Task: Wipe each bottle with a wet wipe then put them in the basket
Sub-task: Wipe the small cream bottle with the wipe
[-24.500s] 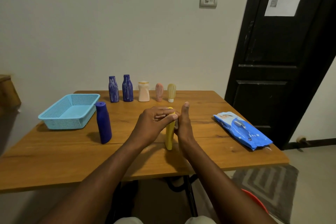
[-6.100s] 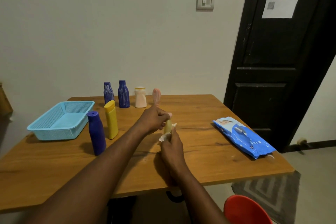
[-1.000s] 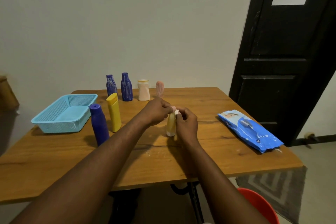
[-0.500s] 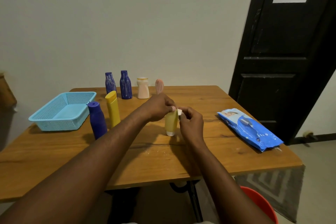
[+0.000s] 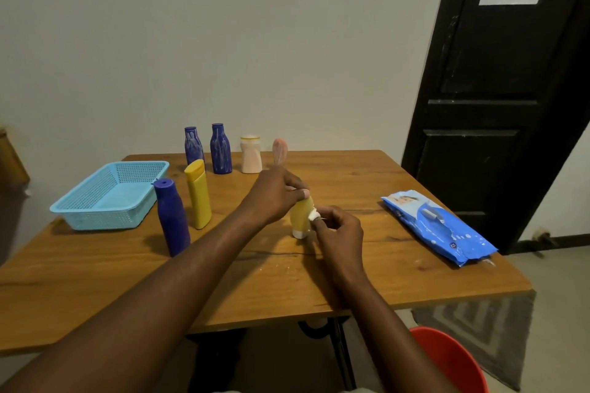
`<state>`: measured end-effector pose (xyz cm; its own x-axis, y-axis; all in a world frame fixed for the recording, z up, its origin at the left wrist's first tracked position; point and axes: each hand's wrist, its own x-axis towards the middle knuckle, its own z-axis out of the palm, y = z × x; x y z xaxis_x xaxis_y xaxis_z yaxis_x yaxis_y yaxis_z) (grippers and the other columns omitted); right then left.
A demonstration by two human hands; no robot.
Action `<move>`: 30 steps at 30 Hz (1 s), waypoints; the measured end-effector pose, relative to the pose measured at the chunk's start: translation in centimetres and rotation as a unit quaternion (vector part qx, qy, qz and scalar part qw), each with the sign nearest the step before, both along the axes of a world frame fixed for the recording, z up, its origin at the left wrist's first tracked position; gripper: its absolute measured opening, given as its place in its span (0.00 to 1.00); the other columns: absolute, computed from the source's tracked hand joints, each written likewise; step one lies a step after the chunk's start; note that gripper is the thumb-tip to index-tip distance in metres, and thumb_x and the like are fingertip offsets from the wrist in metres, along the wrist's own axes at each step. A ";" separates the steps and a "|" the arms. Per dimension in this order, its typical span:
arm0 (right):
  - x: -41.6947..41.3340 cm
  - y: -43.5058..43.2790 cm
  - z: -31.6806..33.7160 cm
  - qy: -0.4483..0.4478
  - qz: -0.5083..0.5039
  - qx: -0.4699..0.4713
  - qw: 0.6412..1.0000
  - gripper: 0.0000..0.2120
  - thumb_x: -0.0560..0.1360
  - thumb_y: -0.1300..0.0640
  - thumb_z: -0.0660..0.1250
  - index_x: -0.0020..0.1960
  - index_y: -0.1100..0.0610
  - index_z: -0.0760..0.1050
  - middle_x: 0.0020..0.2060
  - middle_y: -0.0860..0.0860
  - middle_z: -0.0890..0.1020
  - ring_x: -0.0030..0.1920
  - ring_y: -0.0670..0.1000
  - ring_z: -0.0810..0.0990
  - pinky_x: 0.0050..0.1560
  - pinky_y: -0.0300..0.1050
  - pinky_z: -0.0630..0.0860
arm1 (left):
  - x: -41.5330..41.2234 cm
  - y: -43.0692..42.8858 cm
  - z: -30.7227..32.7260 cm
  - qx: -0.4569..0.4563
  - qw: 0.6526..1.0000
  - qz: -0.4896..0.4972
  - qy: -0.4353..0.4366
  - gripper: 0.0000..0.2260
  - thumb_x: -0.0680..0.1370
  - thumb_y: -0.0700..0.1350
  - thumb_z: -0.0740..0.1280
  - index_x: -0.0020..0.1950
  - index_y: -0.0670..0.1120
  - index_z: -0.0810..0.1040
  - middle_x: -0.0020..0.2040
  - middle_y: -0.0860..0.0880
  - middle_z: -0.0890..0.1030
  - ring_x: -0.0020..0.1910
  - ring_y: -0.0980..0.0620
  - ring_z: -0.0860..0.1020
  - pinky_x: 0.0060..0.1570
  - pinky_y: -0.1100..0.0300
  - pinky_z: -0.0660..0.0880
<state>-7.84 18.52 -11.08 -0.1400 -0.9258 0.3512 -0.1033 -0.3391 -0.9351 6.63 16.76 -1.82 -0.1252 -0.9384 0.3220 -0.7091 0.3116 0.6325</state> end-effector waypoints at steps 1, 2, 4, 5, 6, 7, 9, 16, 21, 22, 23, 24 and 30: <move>0.0 0.1 0.0 -0.001 -0.001 -0.001 1.000 0.08 0.79 0.59 0.70 0.54 0.48 0.85 0.46 0.40 0.86 0.51 0.40 0.83 0.54 0.42 0.80 | 0.1 0.0 -0.3 -0.001 1.000 0.008 0.019 0.09 0.78 0.45 0.73 0.57 0.45 0.86 0.59 0.49 0.84 0.45 0.64 0.74 0.41 0.77 0.63; 0.1 0.2 0.0 -0.004 -0.002 -0.004 1.000 0.09 0.79 0.60 0.70 0.54 0.49 0.85 0.47 0.40 0.87 0.51 0.40 0.83 0.54 0.41 0.80 | 0.2 0.0 -0.5 -0.002 0.999 0.015 0.034 0.09 0.77 0.45 0.73 0.56 0.46 0.86 0.59 0.49 0.84 0.46 0.64 0.75 0.41 0.76 0.64; 0.4 0.2 0.0 -0.006 -0.002 -0.012 1.000 0.09 0.80 0.59 0.69 0.56 0.49 0.85 0.48 0.41 0.87 0.52 0.39 0.82 0.54 0.39 0.80 | 0.5 0.0 -0.8 0.004 0.998 0.024 0.060 0.10 0.76 0.47 0.75 0.56 0.47 0.86 0.59 0.50 0.84 0.51 0.61 0.78 0.44 0.74 0.66; 0.6 0.0 0.2 -0.007 0.000 -0.016 1.000 0.10 0.80 0.59 0.69 0.57 0.50 0.85 0.50 0.41 0.86 0.53 0.39 0.82 0.53 0.38 0.80 | 0.7 -0.1 -0.9 0.011 0.997 0.022 0.070 0.12 0.75 0.48 0.75 0.57 0.47 0.86 0.60 0.50 0.84 0.56 0.57 0.79 0.47 0.71 0.67; 0.8 -0.3 0.4 -0.007 0.005 -0.019 1.000 0.10 0.81 0.58 0.68 0.59 0.50 0.85 0.51 0.42 0.86 0.54 0.40 0.82 0.53 0.37 0.80 | 0.9 0.0 -0.9 0.020 0.997 0.016 0.077 0.13 0.75 0.48 0.76 0.58 0.47 0.86 0.60 0.49 0.83 0.58 0.55 0.79 0.49 0.69 0.69; 0.9 -0.8 0.7 -0.005 0.012 -0.024 1.000 0.11 0.81 0.59 0.68 0.60 0.51 0.84 0.53 0.43 0.86 0.55 0.40 0.82 0.51 0.36 0.80 | 0.9 0.1 -0.9 0.030 0.996 0.009 0.085 0.14 0.75 0.47 0.76 0.59 0.47 0.85 0.60 0.49 0.84 0.58 0.55 0.79 0.50 0.67 0.70; 1.1 -1.9 1.4 0.009 0.023 -0.037 0.999 0.13 0.81 0.62 0.66 0.62 0.54 0.84 0.55 0.47 0.86 0.56 0.42 0.82 0.50 0.33 0.79 | 1.1 0.1 -0.8 0.037 0.995 -0.008 0.090 0.13 0.75 0.46 0.75 0.59 0.49 0.85 0.58 0.50 0.85 0.56 0.56 0.80 0.50 0.66 0.72; 0.8 -4.2 2.4 0.084 0.100 -0.029 0.991 0.17 0.78 0.69 0.63 0.57 0.56 0.86 0.49 0.47 0.88 0.52 0.46 0.86 0.52 0.47 0.82 | 1.6 0.0 -1.0 0.053 0.994 -0.034 0.085 0.26 0.76 0.47 0.75 0.72 0.43 0.75 0.70 0.46 0.77 0.68 0.53 0.76 0.61 0.63 0.71; 0.0 -3.0 0.8 0.144 0.093 0.018 0.985 0.17 0.77 0.69 0.62 0.51 0.55 0.87 0.39 0.43 0.86 0.40 0.38 0.82 0.41 0.34 0.76 | 0.9 0.1 -1.0 0.029 0.998 -0.031 0.042 0.19 0.77 0.47 0.73 0.67 0.44 0.80 0.67 0.47 0.80 0.64 0.54 0.78 0.59 0.64 0.72; -0.1 -2.6 0.4 0.151 0.085 0.017 0.985 0.17 0.77 0.68 0.62 0.50 0.55 0.87 0.39 0.43 0.86 0.40 0.37 0.81 0.41 0.32 0.74 | 0.8 0.1 -1.1 0.025 0.999 -0.027 0.033 0.19 0.77 0.48 0.73 0.67 0.45 0.80 0.67 0.47 0.80 0.64 0.54 0.78 0.59 0.64 0.72; -0.1 -2.3 -0.2 0.157 0.076 0.017 0.985 0.16 0.76 0.68 0.63 0.51 0.54 0.87 0.40 0.43 0.86 0.41 0.38 0.82 0.41 0.33 0.74 | 0.8 0.1 -1.1 0.022 0.999 -0.024 0.024 0.19 0.77 0.48 0.73 0.67 0.45 0.80 0.67 0.47 0.80 0.64 0.54 0.78 0.60 0.63 0.72; -0.2 -2.0 -0.6 0.163 0.068 0.018 0.984 0.15 0.76 0.67 0.64 0.51 0.54 0.87 0.41 0.44 0.87 0.42 0.40 0.82 0.42 0.34 0.75 | 0.8 0.1 -1.1 0.019 0.999 -0.022 0.016 0.19 0.77 0.49 0.73 0.67 0.45 0.80 0.67 0.47 0.80 0.64 0.53 0.78 0.61 0.62 0.73; -0.1 -0.2 -0.7 0.137 0.062 0.008 0.989 0.13 0.78 0.64 0.66 0.55 0.52 0.86 0.46 0.43 0.87 0.49 0.39 0.83 0.49 0.36 0.79 | 1.0 1.2 -1.3 0.029 0.999 -0.021 -0.012 0.27 0.74 0.50 0.76 0.71 0.44 0.76 0.70 0.46 0.77 0.65 0.50 0.78 0.61 0.58 0.76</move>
<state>-7.91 18.29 -11.73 0.0731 -0.9356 0.3455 -0.3130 -0.3505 -0.8827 7.59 17.95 -3.16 -0.1715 -0.9492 0.2640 -0.7120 0.3046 0.6327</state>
